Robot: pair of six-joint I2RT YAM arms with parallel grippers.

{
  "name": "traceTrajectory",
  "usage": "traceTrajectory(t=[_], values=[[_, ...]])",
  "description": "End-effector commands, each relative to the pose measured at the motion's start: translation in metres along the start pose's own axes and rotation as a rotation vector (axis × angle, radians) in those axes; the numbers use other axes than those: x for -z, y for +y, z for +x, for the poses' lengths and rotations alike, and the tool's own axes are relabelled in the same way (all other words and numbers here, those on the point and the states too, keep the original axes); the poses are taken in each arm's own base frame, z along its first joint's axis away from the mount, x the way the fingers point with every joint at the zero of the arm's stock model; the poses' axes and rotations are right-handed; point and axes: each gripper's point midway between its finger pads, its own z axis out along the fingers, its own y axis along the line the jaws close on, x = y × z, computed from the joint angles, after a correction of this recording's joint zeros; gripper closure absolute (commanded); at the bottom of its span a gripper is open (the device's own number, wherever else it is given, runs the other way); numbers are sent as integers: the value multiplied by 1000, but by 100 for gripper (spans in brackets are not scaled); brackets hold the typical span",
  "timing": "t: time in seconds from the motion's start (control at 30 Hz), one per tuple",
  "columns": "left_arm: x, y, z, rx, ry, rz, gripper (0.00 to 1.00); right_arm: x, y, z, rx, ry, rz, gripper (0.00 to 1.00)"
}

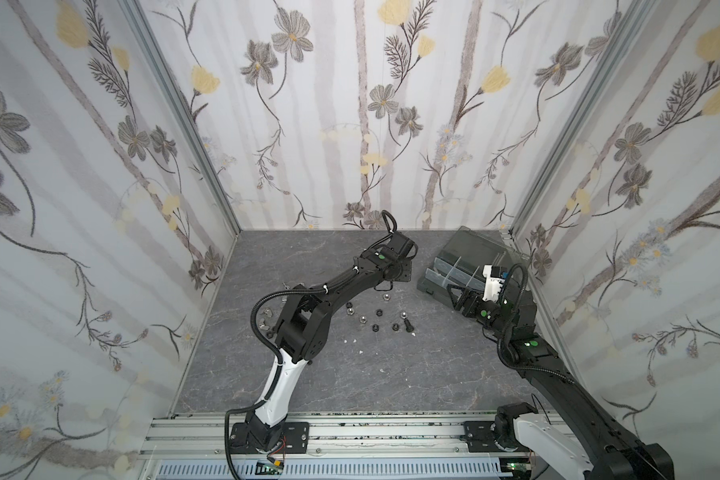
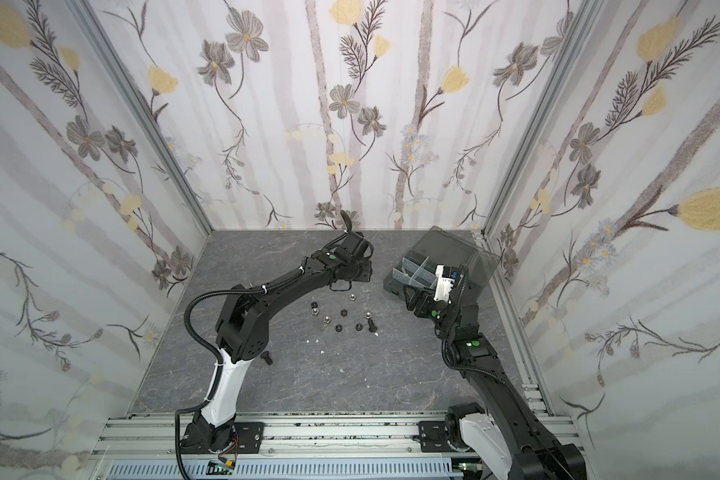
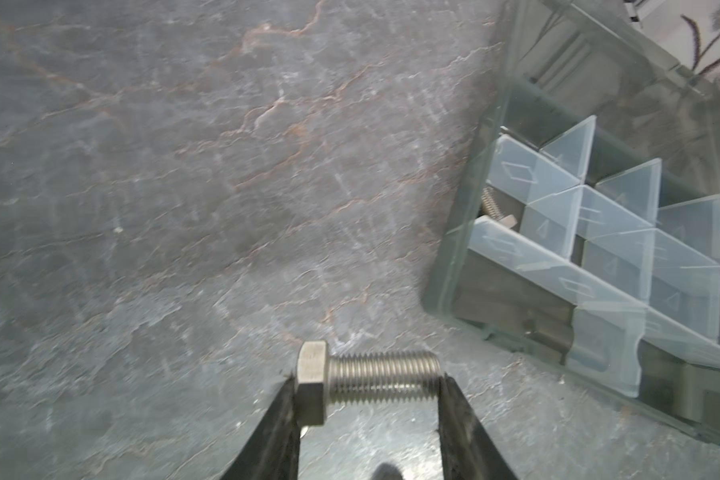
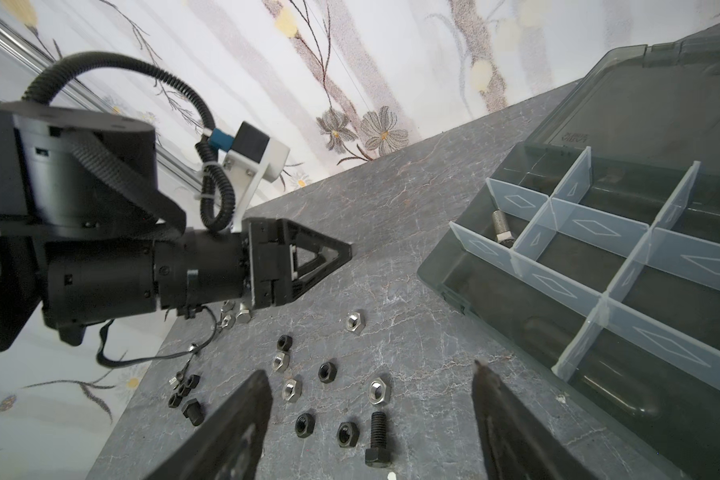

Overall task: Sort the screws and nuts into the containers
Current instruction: 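Carry the held bolt with the left gripper over the organizer compartment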

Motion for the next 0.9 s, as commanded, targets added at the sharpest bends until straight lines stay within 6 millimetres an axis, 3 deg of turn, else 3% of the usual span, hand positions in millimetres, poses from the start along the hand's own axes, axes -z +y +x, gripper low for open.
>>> traceTrajectory(t=[0.0,0.13,0.23,0.5,0.53,0.73,0.87], values=[[-7,-16,-9,-14,-12,25,63,-3,-1,9,-23,41,-12,23],[-11,-25,-18,-6,-42,57,63,-18,-11,24,-30,114,3,22],[-2,-21,-26,4,-84,43,63,-34,-19,28,-13,162,27,21],[59,7,-35,74,-206,60,63,-83,-43,40,-34,275,93,21],[65,12,-31,78,-208,54,63,-92,-41,31,-18,269,94,21],[115,30,-20,104,-271,65,63,-121,-56,35,8,318,154,21],[140,41,-10,119,-296,73,63,-142,-68,49,32,374,203,21]])
